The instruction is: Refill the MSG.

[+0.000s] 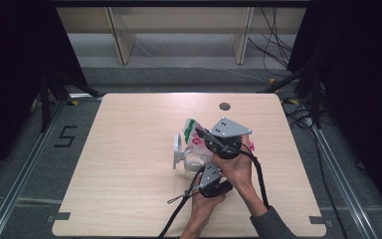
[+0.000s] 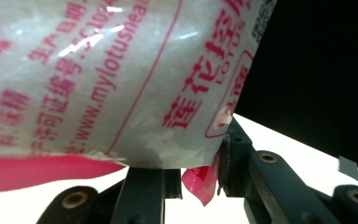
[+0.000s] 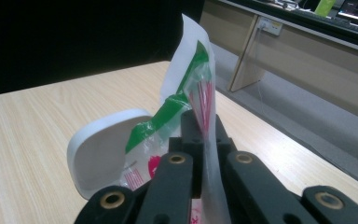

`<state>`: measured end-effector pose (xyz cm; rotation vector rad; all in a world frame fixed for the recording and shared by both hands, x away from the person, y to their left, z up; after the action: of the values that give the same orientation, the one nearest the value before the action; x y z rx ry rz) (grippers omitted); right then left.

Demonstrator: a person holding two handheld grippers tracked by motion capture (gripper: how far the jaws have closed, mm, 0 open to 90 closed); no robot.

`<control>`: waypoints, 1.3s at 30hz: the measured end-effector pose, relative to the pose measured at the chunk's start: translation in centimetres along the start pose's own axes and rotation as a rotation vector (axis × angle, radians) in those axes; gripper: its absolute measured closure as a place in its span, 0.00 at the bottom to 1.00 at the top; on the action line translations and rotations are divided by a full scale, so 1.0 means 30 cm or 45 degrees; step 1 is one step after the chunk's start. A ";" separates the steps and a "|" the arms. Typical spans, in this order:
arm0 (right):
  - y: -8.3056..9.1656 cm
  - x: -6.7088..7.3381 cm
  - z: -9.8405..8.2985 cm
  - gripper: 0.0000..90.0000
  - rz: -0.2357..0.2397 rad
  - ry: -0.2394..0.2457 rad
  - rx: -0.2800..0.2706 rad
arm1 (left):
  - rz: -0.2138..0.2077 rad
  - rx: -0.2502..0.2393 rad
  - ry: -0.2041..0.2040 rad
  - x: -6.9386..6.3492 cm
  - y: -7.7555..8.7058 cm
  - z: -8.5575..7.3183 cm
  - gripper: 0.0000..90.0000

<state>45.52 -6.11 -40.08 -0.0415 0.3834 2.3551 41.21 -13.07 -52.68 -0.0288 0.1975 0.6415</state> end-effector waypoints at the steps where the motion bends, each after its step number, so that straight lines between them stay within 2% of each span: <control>1: -0.001 -0.009 0.010 1.00 -0.017 0.030 -0.029 | -0.002 -0.010 0.014 -0.004 0.000 0.004 0.82; 2: 0.000 -0.008 0.010 1.00 -0.015 0.021 -0.026 | -0.014 -0.024 0.017 -0.006 -0.003 0.007 0.82; 4: -0.002 -0.002 0.004 1.00 0.003 0.015 -0.009 | -0.001 -0.006 0.011 -0.003 0.000 0.003 0.82; 7: 0.004 -0.001 0.018 1.00 -0.014 0.033 -0.034 | 0.004 -0.019 0.010 -0.003 0.002 0.009 0.82; 10: -0.003 0.006 0.017 1.00 -0.012 0.037 -0.034 | 0.005 -0.005 0.006 0.000 0.002 0.007 0.82; 11: -0.006 0.009 0.016 1.00 0.006 0.038 -0.033 | 0.006 -0.010 0.006 0.001 0.000 0.006 0.82; 12: -0.003 0.005 0.017 1.00 -0.016 0.034 -0.037 | 0.008 -0.018 0.009 0.001 -0.001 0.007 0.82; 15: 0.000 0.002 0.021 1.00 -0.008 0.025 -0.046 | 0.002 -0.012 0.009 -0.003 0.002 0.010 0.82; 17: -0.001 0.008 0.013 1.00 0.001 0.020 -0.019 | 0.004 -0.010 0.009 -0.003 0.000 0.008 0.82; 18: -0.001 0.004 0.017 1.00 -0.009 0.034 -0.033 | 0.007 -0.002 -0.008 0.000 0.002 0.006 0.82; 20: 0.002 0.006 0.022 1.00 -0.002 0.008 -0.043 | 0.007 -0.014 -0.003 -0.001 0.003 0.012 0.82; 23: -0.003 0.006 0.017 1.00 -0.006 0.032 -0.036 | 0.008 -0.013 0.004 -0.003 0.001 0.008 0.82; 24: -0.002 0.007 0.017 1.00 -0.009 0.031 -0.034 | 0.004 -0.016 0.001 -0.003 0.001 0.009 0.82; 25: 0.001 0.015 0.016 1.00 0.020 0.009 -0.023 | 0.006 -0.016 -0.005 -0.003 0.003 0.011 0.82; 26: 0.002 0.011 0.020 1.00 0.008 0.002 -0.033 | 0.004 -0.010 -0.011 -0.001 0.004 0.012 0.82; 30: -0.005 0.002 0.016 1.00 -0.007 0.062 -0.031 | 0.002 -0.014 0.004 -0.002 0.000 0.007 0.82; 31: -0.002 0.006 0.016 1.00 -0.004 0.034 -0.029 | 0.013 -0.015 0.004 -0.001 0.002 0.009 0.82; 33: -0.001 0.004 0.022 1.00 0.004 0.022 -0.046 | -0.001 -0.019 0.004 -0.004 0.001 0.014 0.82; 36: -0.005 0.004 0.014 1.00 -0.006 0.051 -0.025 | 0.005 -0.016 0.009 -0.005 0.000 0.009 0.82; 39: 0.000 0.007 0.025 1.00 0.003 0.008 -0.055 | -0.002 -0.022 0.005 -0.006 0.002 0.017 0.82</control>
<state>45.44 -5.76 -39.39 -0.0686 0.3360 2.3662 41.13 -13.09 -52.15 -0.0470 0.1954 0.6419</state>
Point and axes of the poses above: each handheld gripper's, and its own axes: y roughly backward along the jaws, z roughly out of its top, x roughly to its left, the point moved 10 cm from there along -y, roughly forward along the jaws, and after that the axes turned 6 degrees about -x, right-handed, at the moved point
